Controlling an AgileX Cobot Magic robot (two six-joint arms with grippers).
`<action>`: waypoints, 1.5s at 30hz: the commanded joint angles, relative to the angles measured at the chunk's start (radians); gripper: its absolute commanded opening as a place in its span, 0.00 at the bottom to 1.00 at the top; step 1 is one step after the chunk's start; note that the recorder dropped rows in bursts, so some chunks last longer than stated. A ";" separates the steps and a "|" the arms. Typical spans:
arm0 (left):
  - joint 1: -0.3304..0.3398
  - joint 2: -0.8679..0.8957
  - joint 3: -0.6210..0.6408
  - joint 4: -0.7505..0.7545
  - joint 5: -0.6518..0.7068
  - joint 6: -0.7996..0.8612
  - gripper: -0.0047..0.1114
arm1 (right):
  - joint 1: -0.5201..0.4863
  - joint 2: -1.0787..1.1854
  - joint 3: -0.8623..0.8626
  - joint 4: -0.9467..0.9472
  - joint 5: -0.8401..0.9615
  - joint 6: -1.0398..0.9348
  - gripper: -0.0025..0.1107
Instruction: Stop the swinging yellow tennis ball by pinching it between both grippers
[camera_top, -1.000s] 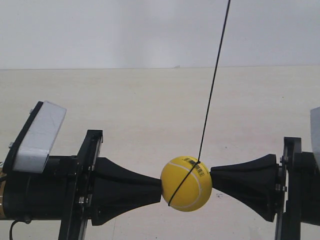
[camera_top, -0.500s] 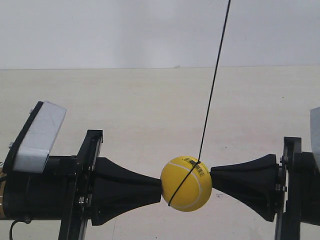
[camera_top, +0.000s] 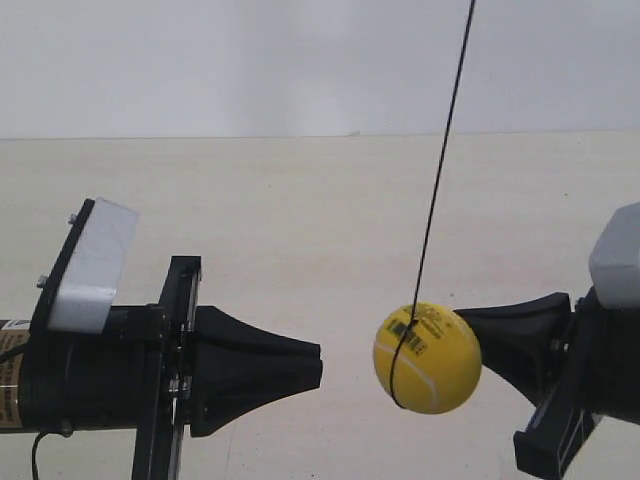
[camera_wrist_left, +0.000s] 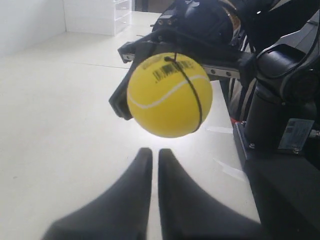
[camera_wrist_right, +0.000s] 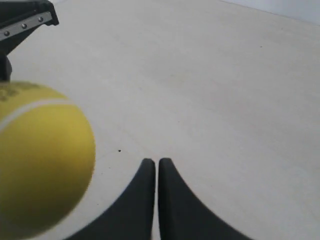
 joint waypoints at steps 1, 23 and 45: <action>-0.008 -0.007 -0.005 -0.010 0.009 -0.009 0.08 | 0.001 0.001 0.002 -0.023 -0.099 -0.003 0.02; -0.008 -0.007 -0.005 0.017 -0.033 -0.020 0.08 | 0.001 -0.280 0.002 -0.280 -0.169 0.205 0.02; -0.008 -0.007 -0.005 0.003 -0.069 -0.020 0.08 | 0.001 -0.101 0.002 -0.229 -0.277 0.071 0.02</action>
